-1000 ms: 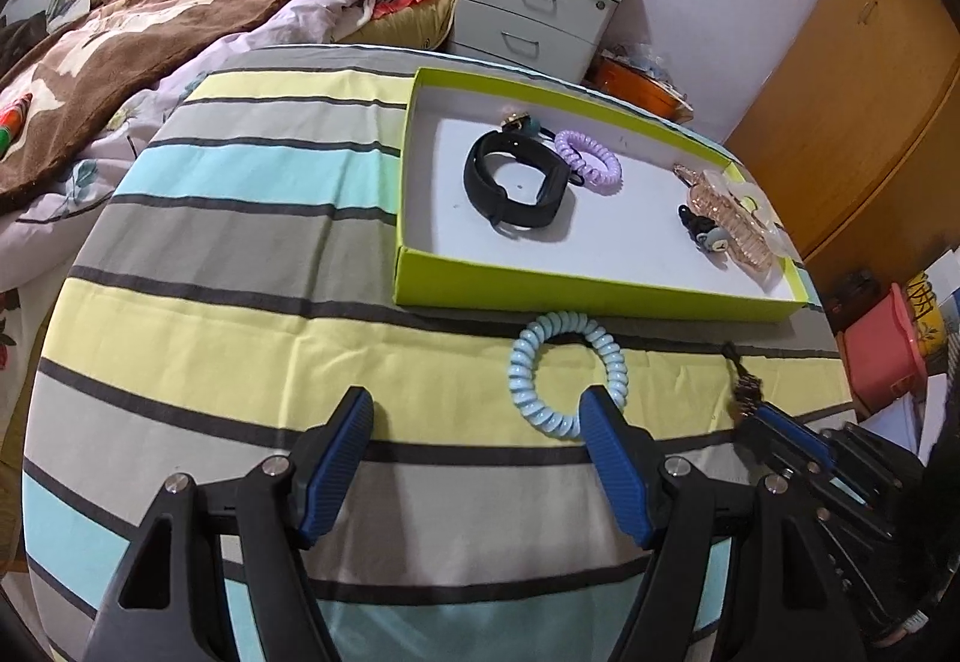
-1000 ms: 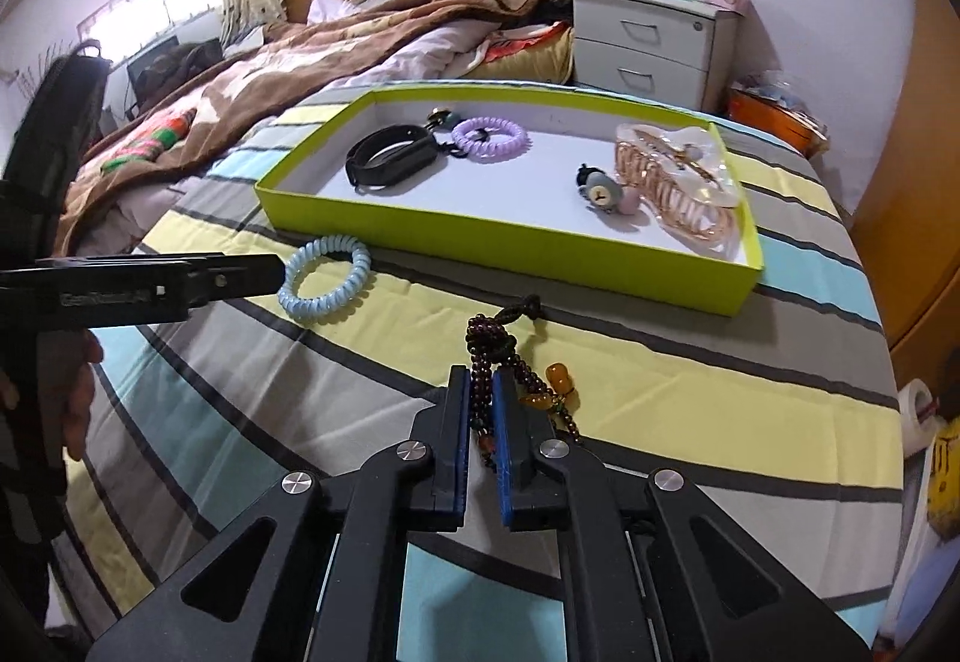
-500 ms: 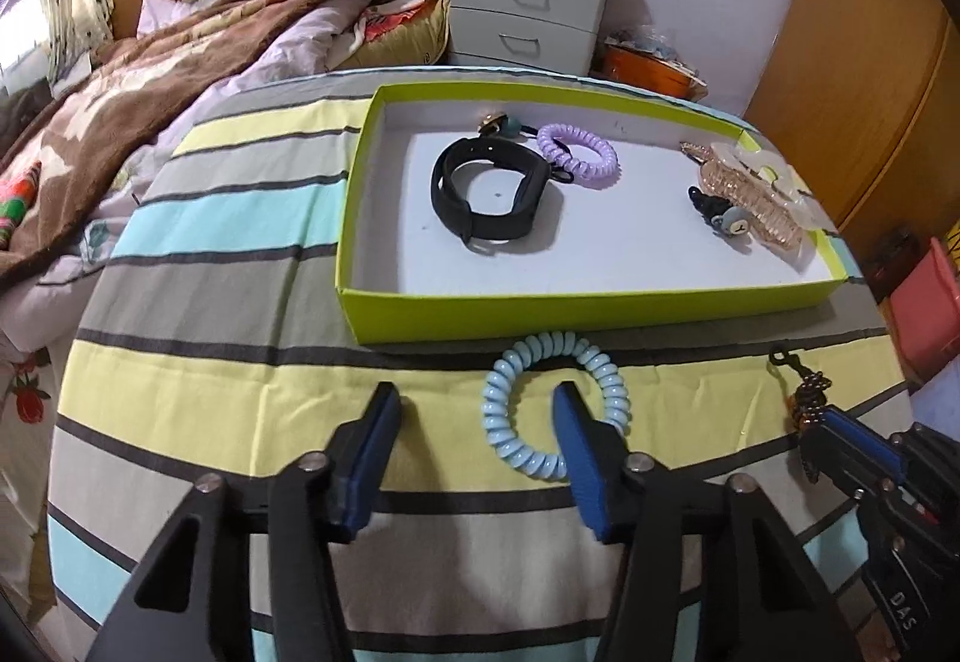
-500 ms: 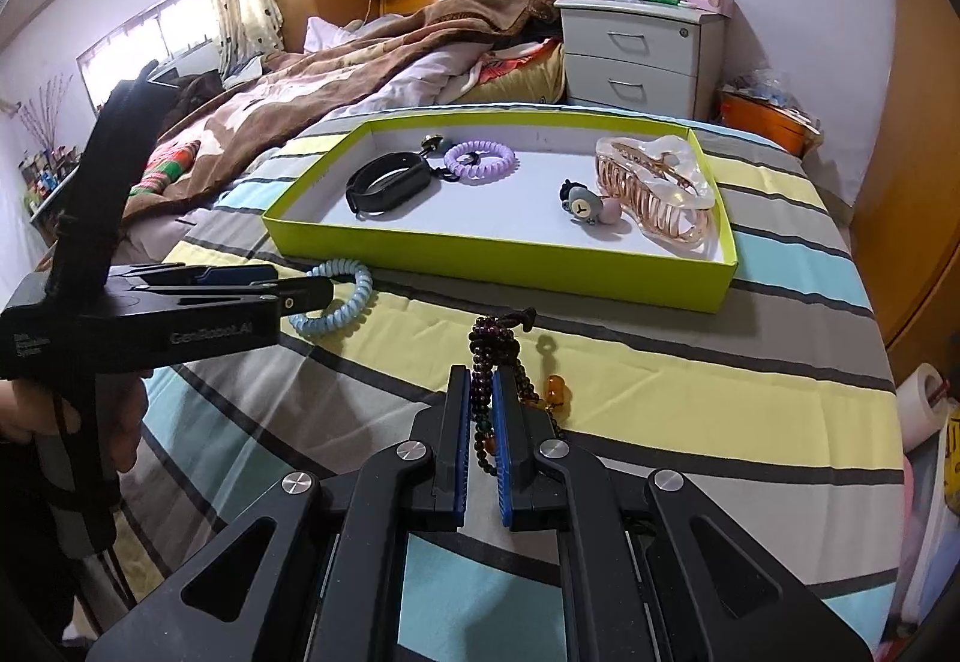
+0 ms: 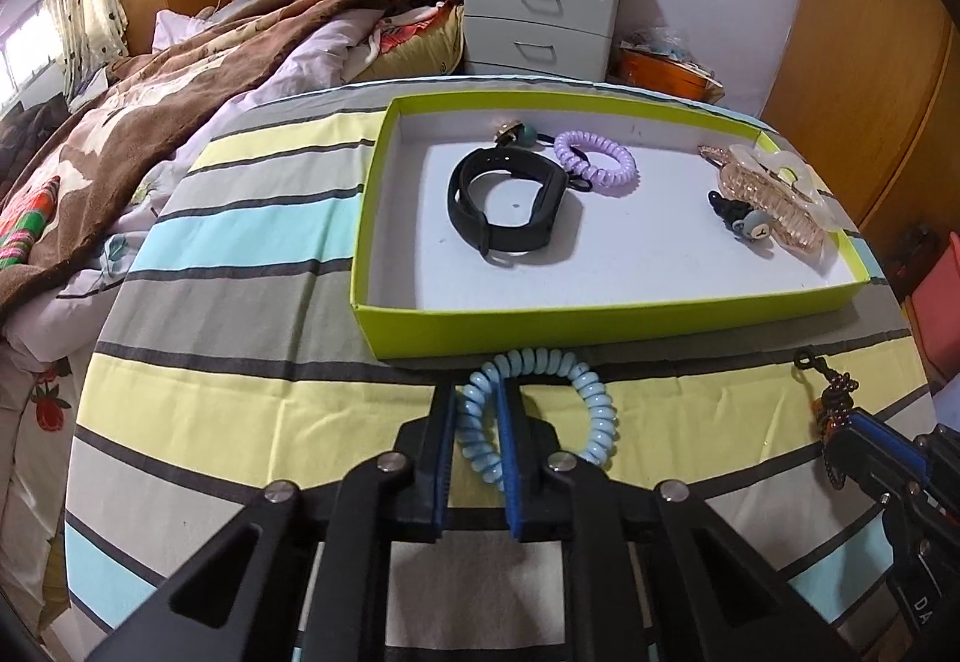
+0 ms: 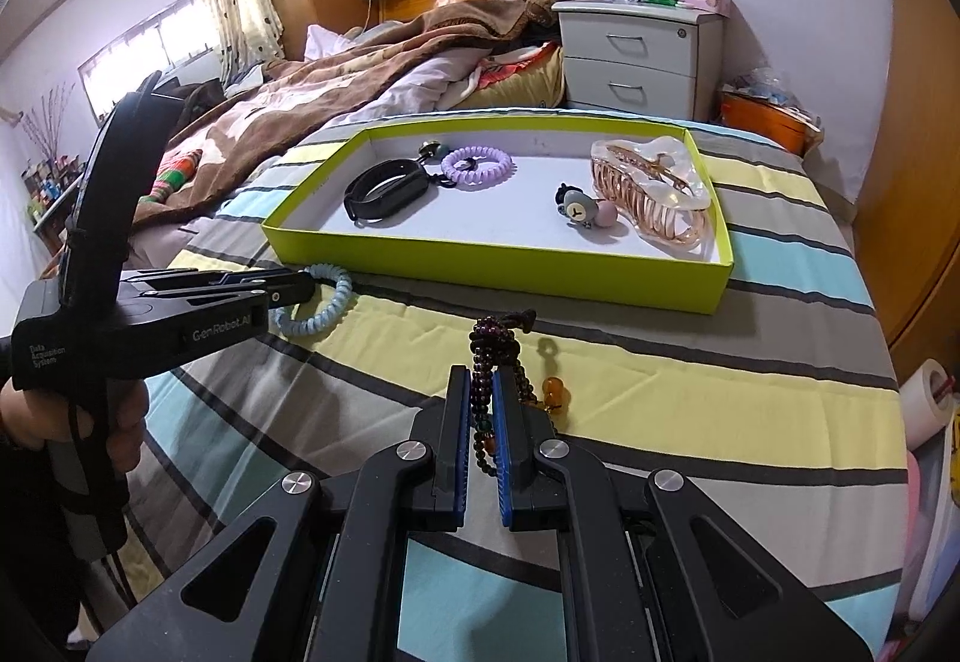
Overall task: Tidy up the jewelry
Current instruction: 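Grasp the light-blue coil bracelet with the left tool while the right tool holds the beads, then carry the blue coil bracelet and beaded bracelet over the green box with both tools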
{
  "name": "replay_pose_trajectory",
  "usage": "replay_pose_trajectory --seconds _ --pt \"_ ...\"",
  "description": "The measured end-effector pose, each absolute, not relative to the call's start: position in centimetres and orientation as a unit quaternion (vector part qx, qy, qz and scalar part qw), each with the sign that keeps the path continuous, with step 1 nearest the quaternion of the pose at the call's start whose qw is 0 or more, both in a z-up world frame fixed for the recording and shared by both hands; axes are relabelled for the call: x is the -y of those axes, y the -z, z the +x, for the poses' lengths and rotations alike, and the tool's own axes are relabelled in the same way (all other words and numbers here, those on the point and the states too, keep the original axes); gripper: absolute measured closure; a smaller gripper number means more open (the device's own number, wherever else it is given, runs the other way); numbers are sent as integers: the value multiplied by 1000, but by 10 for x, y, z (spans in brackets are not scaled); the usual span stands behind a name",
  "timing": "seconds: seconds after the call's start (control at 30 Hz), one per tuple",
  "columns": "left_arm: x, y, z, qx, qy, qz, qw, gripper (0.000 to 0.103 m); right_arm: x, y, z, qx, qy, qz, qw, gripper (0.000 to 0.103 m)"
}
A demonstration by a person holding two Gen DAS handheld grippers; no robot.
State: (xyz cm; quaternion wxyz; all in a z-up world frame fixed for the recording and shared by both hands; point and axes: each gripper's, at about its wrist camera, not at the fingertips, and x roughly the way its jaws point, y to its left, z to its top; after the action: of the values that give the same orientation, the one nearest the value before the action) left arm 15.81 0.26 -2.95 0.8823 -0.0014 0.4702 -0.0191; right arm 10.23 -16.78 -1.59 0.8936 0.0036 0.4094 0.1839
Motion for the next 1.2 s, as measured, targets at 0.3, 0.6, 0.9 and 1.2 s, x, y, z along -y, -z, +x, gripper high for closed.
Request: replay_pose_trajectory --seconds 0.3,0.6,0.9,1.2 --pt "-8 28 154 -466 21 -18 884 93 170 13 99 -404 -181 3 897 96" --pt "-12 17 146 -457 31 -34 888 93 169 4 94 -393 -181 0 901 96" --pt "-11 4 141 -446 42 -39 893 93 169 -9 91 -381 -179 -1 907 96" --pt "-14 -16 138 -431 50 -43 900 93 168 -27 93 -365 -178 -6 914 96"
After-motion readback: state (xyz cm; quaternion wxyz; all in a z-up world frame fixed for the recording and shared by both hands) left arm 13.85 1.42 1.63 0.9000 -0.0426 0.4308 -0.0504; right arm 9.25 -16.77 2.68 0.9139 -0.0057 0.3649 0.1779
